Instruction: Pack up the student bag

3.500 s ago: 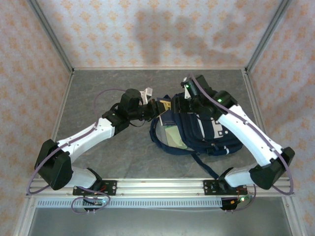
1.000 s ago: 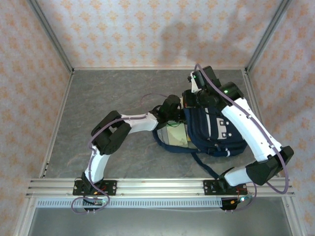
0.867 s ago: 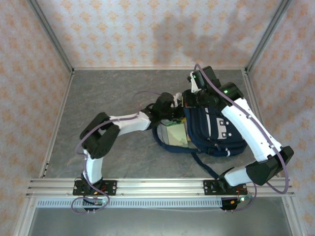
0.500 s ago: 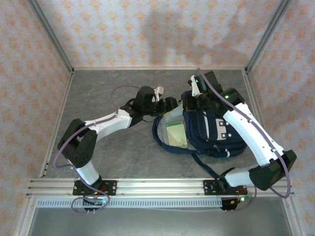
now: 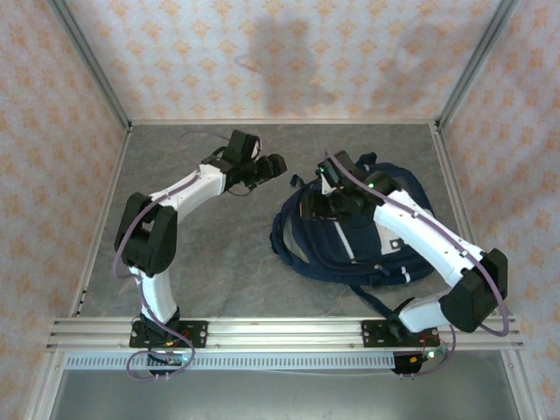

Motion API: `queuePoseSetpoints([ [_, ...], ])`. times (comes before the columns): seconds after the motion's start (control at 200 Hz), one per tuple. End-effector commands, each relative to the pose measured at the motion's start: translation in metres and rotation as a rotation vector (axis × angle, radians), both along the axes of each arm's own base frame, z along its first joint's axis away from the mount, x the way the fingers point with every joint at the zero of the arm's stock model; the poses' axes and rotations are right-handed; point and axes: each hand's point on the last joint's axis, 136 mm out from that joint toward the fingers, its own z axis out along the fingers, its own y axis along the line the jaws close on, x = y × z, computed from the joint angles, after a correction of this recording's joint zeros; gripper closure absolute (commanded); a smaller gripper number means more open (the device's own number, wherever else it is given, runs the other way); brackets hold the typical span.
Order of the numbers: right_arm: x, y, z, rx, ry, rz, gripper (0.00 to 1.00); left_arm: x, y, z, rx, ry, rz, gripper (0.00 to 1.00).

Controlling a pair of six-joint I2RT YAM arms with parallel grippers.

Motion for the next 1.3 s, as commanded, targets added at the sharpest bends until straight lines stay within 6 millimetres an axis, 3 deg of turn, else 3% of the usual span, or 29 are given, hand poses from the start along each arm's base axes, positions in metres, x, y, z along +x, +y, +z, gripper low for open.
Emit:
queuePoseSetpoints([
  [0.0, 0.01, -0.039, 0.029, -0.077, -0.124, -0.172, 0.47, 0.006, -0.015, -0.004, 0.062, 0.015, -0.078, 0.25],
  [0.085, 0.006, -0.075, 0.038, -0.12, -0.182, -0.324, 0.49, 0.008, -0.036, -0.007, 0.108, 0.005, -0.151, 0.24],
  [0.135, 0.002, -0.1, 0.033, -0.163, -0.186, -0.433, 0.54, 0.007, -0.049, -0.014, 0.144, 0.01, -0.199, 0.24],
  [0.18, -0.007, -0.123, 0.028, -0.189, -0.175, -0.527, 0.63, 0.004, -0.061, -0.023, 0.18, 0.016, -0.255, 0.24],
  [0.305, -0.037, -0.177, -0.017, -0.303, -0.032, -0.779, 0.94, -0.009, -0.095, -0.051, 0.223, 0.087, -0.379, 0.24],
  [0.34, -0.046, -0.188, -0.031, -0.329, 0.017, -0.834, 1.0, -0.014, -0.103, -0.057, 0.234, 0.103, -0.414, 0.25],
  [0.445, -0.062, -0.205, -0.067, -0.361, 0.128, -0.941, 1.0, -0.03, -0.118, -0.071, 0.249, 0.153, -0.492, 0.32],
  [0.565, -0.058, -0.212, -0.101, -0.344, 0.198, -0.999, 1.0, -0.047, -0.117, -0.077, 0.229, 0.191, -0.513, 0.49],
  [0.691, -0.029, -0.201, -0.127, -0.321, 0.22, -0.958, 1.0, -0.067, -0.106, -0.08, 0.223, 0.213, -0.516, 0.61],
  [0.941, 0.066, -0.15, -0.146, -0.233, 0.198, -0.727, 0.89, -0.112, -0.081, -0.087, 0.187, 0.254, -0.488, 0.7],
  [1.036, 0.101, -0.115, -0.147, -0.131, 0.206, -0.615, 0.83, -0.132, -0.079, -0.087, 0.167, 0.26, -0.49, 0.71],
  [1.146, 0.136, -0.063, -0.132, 0.03, 0.185, -0.47, 0.76, -0.154, -0.088, -0.08, 0.117, 0.243, -0.512, 0.71],
  [1.176, 0.141, -0.05, -0.129, 0.055, 0.186, -0.435, 0.75, -0.161, -0.093, -0.082, 0.11, 0.245, -0.532, 0.71],
  [1.196, 0.143, -0.04, -0.127, 0.073, 0.19, -0.409, 0.74, -0.165, -0.098, -0.069, 0.1, 0.212, -0.552, 0.71],
  [1.241, 0.146, -0.022, -0.122, 0.098, 0.204, -0.345, 0.73, -0.174, -0.105, -0.063, 0.112, 0.192, -0.596, 0.7],
  [1.291, 0.144, -0.016, -0.119, 0.06, 0.216, -0.312, 0.73, -0.184, -0.111, -0.059, 0.139, 0.177, -0.643, 0.67],
])
